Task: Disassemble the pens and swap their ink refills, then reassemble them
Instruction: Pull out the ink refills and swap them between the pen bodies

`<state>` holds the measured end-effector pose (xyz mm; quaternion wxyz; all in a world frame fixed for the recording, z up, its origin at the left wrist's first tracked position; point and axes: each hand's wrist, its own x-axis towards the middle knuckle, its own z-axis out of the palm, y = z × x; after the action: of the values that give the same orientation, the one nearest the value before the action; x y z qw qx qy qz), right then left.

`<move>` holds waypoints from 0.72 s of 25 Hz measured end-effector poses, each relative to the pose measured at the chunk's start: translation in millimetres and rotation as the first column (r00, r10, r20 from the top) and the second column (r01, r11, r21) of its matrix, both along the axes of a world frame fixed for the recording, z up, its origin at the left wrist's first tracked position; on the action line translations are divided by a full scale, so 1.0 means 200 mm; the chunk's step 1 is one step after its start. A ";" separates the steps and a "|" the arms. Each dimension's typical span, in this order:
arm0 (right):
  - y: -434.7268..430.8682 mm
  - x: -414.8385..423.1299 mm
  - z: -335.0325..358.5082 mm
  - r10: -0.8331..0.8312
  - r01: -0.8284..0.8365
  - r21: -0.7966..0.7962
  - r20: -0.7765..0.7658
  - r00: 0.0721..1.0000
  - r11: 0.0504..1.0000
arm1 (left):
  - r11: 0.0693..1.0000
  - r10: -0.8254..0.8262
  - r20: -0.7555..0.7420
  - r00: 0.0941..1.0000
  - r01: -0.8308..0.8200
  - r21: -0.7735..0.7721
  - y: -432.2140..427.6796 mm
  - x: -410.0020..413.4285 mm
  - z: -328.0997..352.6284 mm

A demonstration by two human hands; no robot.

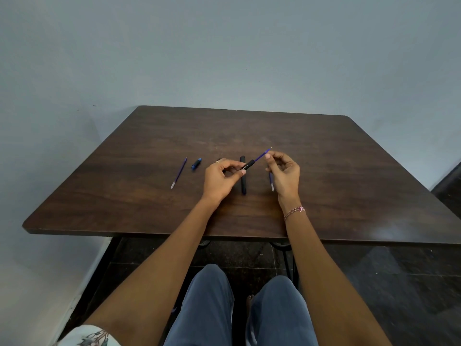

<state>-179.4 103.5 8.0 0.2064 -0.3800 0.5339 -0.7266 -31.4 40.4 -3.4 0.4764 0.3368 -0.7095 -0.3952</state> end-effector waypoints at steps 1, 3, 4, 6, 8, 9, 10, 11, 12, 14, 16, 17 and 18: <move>0.00 0.00 0.00 -0.003 0.003 -0.002 -0.003 1.000 1.000 | 1.000 0.016 -0.002 1.000 -0.016 0.001 0.00 0.00 0.00; 0.00 0.00 0.00 -0.004 0.004 0.006 -0.033 0.999 1.000 | 0.997 0.077 0.011 0.997 -0.077 -0.020 0.00 0.01 0.01; 0.00 0.00 0.00 -0.004 0.004 0.014 -0.055 0.999 1.000 | 0.992 0.117 0.019 0.993 -0.116 -0.038 0.00 0.01 0.02; -0.01 0.00 -0.01 -0.009 0.011 0.026 -0.078 0.997 1.000 | 0.977 0.204 0.010 0.979 -0.203 -0.069 0.00 0.02 0.03; -0.01 0.00 -0.01 -0.018 0.021 0.037 -0.070 0.997 0.999 | 0.958 0.279 -0.031 0.960 -0.280 -0.062 0.00 0.02 0.04; -0.01 -0.01 -0.01 -0.016 0.019 0.040 -0.070 0.997 0.999 | 0.950 0.308 -0.055 0.950 -0.310 -0.043 0.00 0.03 0.04; -0.01 -0.01 -0.02 -0.010 0.013 0.044 -0.077 0.997 0.999 | 0.942 0.333 -0.082 0.939 -0.336 -0.022 0.00 0.03 0.04; -0.01 -0.01 -0.02 -0.003 0.007 0.048 -0.085 0.996 0.999 | 0.933 0.358 -0.104 0.928 -0.360 -0.003 0.00 0.03 0.04; -0.01 -0.01 -0.01 0.002 0.002 0.051 -0.087 0.996 0.999 | 0.923 0.382 -0.119 0.916 -0.383 0.014 0.00 0.04 0.04; -0.01 0.01 0.01 -0.003 0.004 0.032 -0.045 0.999 0.999 | 0.901 0.434 -0.131 0.891 -0.432 0.041 -0.01 0.05 0.05; -0.04 0.02 0.05 -0.019 0.019 0.009 -0.008 1.000 1.000 | 0.867 0.497 -0.133 0.857 -0.496 0.047 -0.02 0.05 0.05; -0.07 0.03 0.08 -0.008 0.009 0.021 -0.043 0.999 1.000 | 0.843 0.536 -0.138 0.833 -0.535 0.046 -0.02 0.06 0.05; -0.12 0.05 0.11 0.021 -0.014 0.063 -0.113 0.993 0.998 | 0.816 0.577 -0.147 0.804 -0.576 0.049 -0.02 0.06 0.05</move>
<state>-169.2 80.4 30.0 0.1937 -0.4189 0.5635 -0.6852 -19.4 35.7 6.7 0.6272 0.5050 -0.5342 -0.2575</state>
